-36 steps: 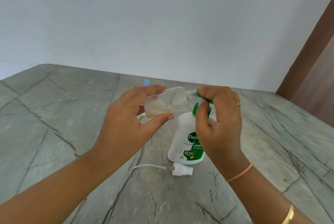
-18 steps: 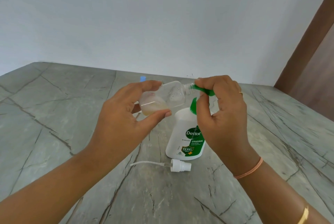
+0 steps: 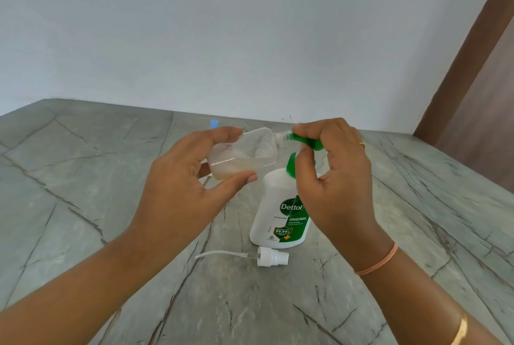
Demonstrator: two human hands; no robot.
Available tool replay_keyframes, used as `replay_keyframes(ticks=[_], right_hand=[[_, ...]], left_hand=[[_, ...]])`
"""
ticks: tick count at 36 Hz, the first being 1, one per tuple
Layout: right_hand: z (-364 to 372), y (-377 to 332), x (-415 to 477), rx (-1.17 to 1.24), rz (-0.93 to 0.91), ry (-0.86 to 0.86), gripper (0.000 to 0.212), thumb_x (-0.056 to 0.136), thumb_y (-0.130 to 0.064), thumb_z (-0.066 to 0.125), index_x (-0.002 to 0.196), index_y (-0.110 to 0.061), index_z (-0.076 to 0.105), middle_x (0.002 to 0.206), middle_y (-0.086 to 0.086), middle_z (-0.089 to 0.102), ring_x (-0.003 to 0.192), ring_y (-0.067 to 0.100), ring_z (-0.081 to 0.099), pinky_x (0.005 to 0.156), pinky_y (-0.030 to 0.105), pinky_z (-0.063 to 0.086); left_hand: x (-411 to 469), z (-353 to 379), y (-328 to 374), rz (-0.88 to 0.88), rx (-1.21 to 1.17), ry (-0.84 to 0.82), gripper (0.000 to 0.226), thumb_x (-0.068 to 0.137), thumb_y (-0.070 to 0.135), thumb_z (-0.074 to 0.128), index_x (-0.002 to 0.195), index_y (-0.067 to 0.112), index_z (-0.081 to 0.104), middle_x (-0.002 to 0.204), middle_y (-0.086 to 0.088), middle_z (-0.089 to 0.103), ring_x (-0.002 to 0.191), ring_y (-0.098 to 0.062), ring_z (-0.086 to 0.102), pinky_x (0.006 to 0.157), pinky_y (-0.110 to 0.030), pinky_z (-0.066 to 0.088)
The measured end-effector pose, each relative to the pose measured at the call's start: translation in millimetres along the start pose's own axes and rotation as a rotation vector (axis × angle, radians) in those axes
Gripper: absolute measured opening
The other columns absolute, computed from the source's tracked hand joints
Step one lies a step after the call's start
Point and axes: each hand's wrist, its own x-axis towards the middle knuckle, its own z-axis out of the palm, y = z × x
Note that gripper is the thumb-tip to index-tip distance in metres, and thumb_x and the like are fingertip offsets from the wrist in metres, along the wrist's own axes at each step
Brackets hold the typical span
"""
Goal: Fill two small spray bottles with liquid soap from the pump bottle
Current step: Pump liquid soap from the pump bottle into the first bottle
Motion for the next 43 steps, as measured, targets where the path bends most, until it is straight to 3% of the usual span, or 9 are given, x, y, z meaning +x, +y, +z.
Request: replay_keyframes(ticks=[9,21,26,31,43], right_hand=[[2.1,0.0,-0.4,0.015,0.000,0.016,0.020,0.080,-0.008,0.046,0.092,-0.008,0.062,0.089,-0.001,0.059,0.084,0.021,0.054,0.077,0.025,0.039],[9.1,1.2,-10.2,0.014,-0.011,0.064,0.021,0.081,-0.003,0.045,0.092,-0.005,0.062,0.090,0.003,0.061,0.082,0.021,0.053,0.077,0.026,0.039],[-1.8,-0.4,-3.0,0.041,0.027,0.010,0.021,0.082,-0.012,0.045,0.094,-0.011,0.062,0.091,-0.007,0.056,0.085,0.017,0.053,0.074,0.036,0.046],[-4.6,-0.2,0.2,0.048,0.015,-0.014,0.022,0.082,-0.014,0.044,0.095,-0.010,0.062,0.091,-0.008,0.056,0.086,0.015,0.054,0.073,0.042,0.049],[10.8,4.2,-10.2,0.036,-0.038,0.093,0.021,0.082,-0.002,0.045,0.094,-0.004,0.062,0.093,0.000,0.058,0.085,0.017,0.053,0.076,0.033,0.043]], left_hand=[[-1.2,-0.1,1.0,-0.005,0.004,-0.007,0.052,0.066,0.041,0.072,0.115,0.031,0.058,0.110,0.022,0.057,0.103,-0.008,0.060,0.086,-0.016,0.050],[-1.0,0.9,-1.2,0.002,-0.012,-0.003,0.050,0.065,0.040,0.072,0.113,0.033,0.058,0.109,0.027,0.055,0.102,0.005,0.055,0.083,-0.009,0.048],[-2.1,1.6,0.4,-0.005,-0.024,0.006,0.051,0.065,0.041,0.072,0.114,0.033,0.058,0.112,0.021,0.058,0.102,-0.002,0.058,0.085,-0.019,0.051],[-1.5,1.8,1.2,-0.007,-0.039,0.012,0.051,0.066,0.038,0.073,0.114,0.032,0.058,0.114,0.019,0.058,0.103,-0.003,0.058,0.085,-0.020,0.052],[-2.0,1.7,-0.1,-0.002,-0.015,0.007,0.050,0.065,0.043,0.071,0.113,0.035,0.057,0.110,0.027,0.055,0.102,0.004,0.056,0.084,-0.012,0.050]])
